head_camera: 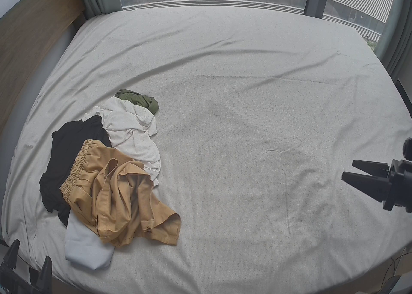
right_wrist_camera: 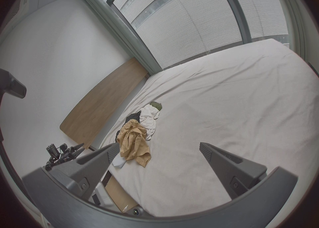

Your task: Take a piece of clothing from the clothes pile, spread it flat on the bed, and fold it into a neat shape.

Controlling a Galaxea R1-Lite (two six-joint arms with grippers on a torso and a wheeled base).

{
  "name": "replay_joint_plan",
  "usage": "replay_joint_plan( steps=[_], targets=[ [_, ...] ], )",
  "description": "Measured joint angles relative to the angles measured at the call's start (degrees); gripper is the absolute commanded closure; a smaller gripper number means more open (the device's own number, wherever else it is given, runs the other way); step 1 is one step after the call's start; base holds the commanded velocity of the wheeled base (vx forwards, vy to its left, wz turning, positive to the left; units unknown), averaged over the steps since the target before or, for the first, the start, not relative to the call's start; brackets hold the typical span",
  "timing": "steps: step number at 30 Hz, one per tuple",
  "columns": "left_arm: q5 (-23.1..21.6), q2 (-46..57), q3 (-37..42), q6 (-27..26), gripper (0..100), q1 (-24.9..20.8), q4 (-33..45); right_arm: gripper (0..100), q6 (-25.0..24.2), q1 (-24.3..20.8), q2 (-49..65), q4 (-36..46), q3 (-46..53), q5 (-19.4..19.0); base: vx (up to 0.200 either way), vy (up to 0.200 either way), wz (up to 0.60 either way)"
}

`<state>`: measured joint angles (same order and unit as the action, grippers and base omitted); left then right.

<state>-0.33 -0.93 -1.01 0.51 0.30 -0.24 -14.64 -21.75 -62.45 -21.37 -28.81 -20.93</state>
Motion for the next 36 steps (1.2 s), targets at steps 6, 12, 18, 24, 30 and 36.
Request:
replay_joint_plan(
  steps=[6, 12, 18, 24, 30, 36],
  targets=[
    [-0.02, 0.0, 0.0, 0.0, 0, 0.0, 0.02, 0, -1.28, -5.53, -5.79, -0.22, -3.44, 0.49, 0.0, 0.0, 0.0],
    [0.0, 0.0, 0.0, 0.02, 0, 0.02, 0.0, 0, -1.67, -9.39, -11.25, -0.79, -6.8, 0.9, 0.0, 0.0, 0.0],
    [-0.02, 0.0, 0.0, 0.02, 0, 0.0, 0.02, 0, -2.0, -11.37, -16.98, -4.63, -8.95, 1.19, 0.0, 0.0, 0.0],
    [0.0, 0.0, 0.0, 0.04, 0, 0.02, 0.02, 0, -3.12, -12.97, -22.66, -6.66, -11.13, 1.17, 0.0, 0.0, 0.0],
    [0.0, 0.0, 0.0, 0.02, 0, 0.0, 0.0, 0, -3.74, -13.95, -28.23, -7.34, -13.42, 1.04, 0.0, 0.0, 0.0],
    [0.0, 0.0, 0.0, 0.04, 0, 0.0, 0.0, 0, -4.13, -15.19, -33.16, -9.19, -15.02, 1.04, 0.0, 0.0, 0.0]
  ],
)
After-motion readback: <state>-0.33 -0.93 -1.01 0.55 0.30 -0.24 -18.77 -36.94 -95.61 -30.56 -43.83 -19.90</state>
